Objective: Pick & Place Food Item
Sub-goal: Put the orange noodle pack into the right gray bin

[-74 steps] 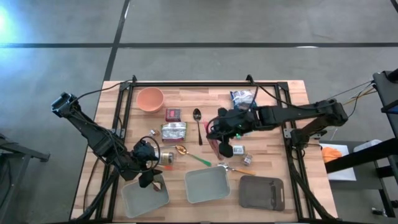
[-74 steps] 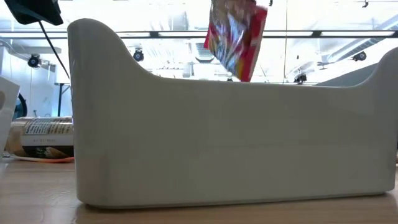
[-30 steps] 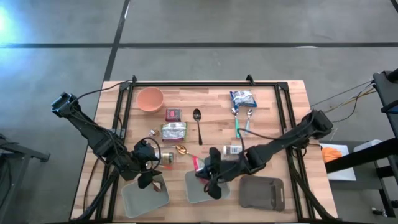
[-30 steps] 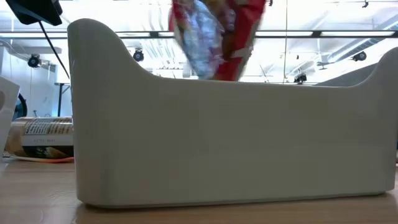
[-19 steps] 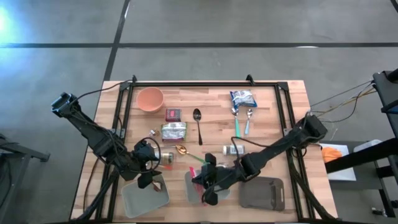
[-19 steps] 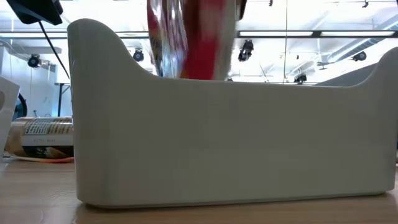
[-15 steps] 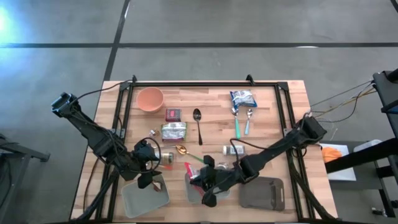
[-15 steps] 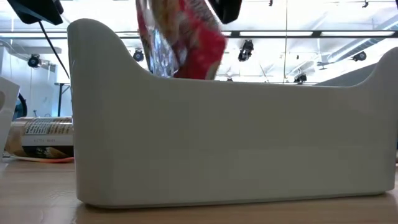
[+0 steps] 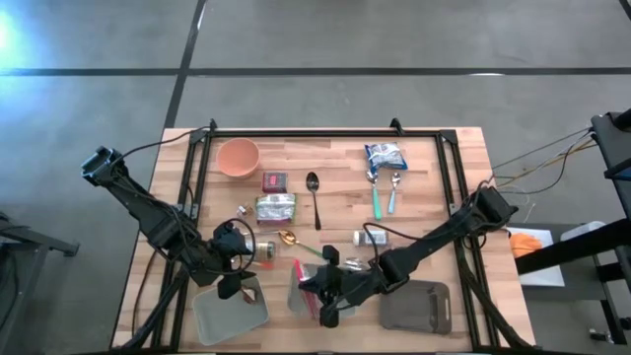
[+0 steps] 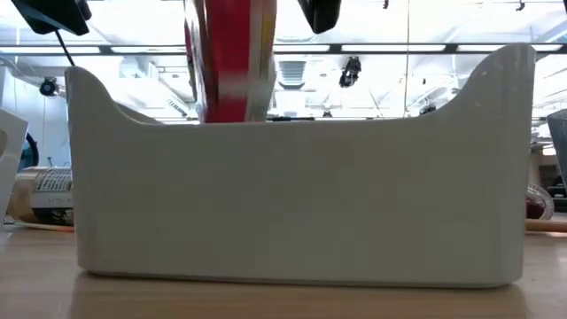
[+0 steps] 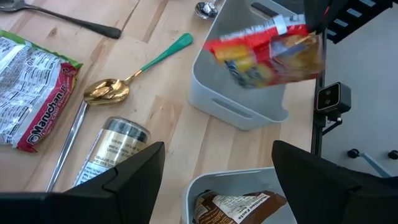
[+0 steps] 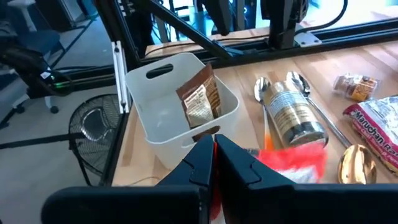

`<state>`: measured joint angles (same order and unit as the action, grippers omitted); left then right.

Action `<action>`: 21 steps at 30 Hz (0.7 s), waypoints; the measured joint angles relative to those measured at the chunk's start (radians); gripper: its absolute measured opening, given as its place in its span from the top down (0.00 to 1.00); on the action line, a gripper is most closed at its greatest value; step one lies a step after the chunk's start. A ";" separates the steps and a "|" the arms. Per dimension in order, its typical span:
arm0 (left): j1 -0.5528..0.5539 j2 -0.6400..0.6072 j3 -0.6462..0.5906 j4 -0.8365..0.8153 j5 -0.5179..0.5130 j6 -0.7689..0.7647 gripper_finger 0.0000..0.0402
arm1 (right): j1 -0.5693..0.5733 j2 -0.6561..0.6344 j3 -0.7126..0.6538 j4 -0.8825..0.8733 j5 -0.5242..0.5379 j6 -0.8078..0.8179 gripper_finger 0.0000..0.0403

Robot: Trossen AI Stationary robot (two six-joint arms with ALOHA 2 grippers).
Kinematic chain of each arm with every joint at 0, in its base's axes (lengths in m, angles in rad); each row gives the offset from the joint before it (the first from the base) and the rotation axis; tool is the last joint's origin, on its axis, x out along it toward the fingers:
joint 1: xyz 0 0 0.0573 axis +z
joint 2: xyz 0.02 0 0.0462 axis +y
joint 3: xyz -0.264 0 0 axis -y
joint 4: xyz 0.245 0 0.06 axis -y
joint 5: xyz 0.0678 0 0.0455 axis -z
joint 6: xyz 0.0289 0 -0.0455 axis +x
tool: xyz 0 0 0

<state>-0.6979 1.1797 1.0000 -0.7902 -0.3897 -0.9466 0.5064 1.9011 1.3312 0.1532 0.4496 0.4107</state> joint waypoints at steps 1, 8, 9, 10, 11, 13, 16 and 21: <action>0.000 0.000 0.000 0.000 0.000 0.000 0.25 | 0.000 0.000 0.000 0.000 0.001 0.000 0.98; 0.000 0.000 0.000 0.000 0.000 0.000 0.25 | 0.002 0.000 0.000 -0.002 0.027 -0.022 0.98; 0.000 0.000 0.000 0.000 -0.001 0.000 0.25 | 0.002 0.000 0.000 -0.003 0.027 -0.022 0.98; 0.000 0.000 0.000 0.000 -0.001 0.000 0.25 | 0.002 0.000 0.000 -0.003 0.027 -0.022 0.98; 0.000 0.000 0.000 0.000 -0.001 0.000 0.25 | 0.002 0.000 0.000 -0.003 0.027 -0.024 0.98; 0.000 0.000 0.000 0.000 -0.002 0.000 0.25 | 0.002 0.000 0.000 -0.005 0.027 -0.028 0.98; 0.000 0.000 0.000 0.000 -0.003 0.000 0.25 | 0.002 0.001 0.000 -0.007 0.030 -0.037 0.98; 0.000 0.000 0.000 0.005 -0.003 0.000 0.25 | 0.007 0.047 0.020 0.000 0.077 -0.102 0.98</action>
<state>-0.6979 1.1797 1.0000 -0.7855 -0.3923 -0.9469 0.5130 1.9482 1.3516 0.1535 0.5269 0.3084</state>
